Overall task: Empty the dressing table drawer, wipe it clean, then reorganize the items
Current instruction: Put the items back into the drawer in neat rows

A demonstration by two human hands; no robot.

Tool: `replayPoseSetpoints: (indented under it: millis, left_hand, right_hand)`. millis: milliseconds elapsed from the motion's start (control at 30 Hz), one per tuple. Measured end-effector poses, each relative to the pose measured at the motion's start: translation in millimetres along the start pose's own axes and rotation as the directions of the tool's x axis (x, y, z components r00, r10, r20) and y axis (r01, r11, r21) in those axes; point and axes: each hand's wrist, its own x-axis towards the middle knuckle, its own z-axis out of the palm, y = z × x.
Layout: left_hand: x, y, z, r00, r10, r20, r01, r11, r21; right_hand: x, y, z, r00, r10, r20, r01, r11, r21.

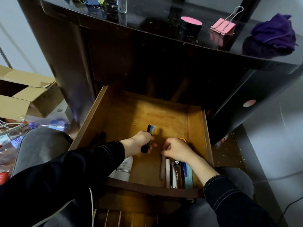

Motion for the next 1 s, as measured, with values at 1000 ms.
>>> replayPoseSetpoints:
  millis: [1000]
  left_hand:
    - [-2.1,2.2,2.7,0.953,-0.068,0.296,0.032,0.991,0.127]
  right_hand:
    - [-6.7,-6.3,-18.8,0.971,0.07,-0.23,0.063,0.85,0.523]
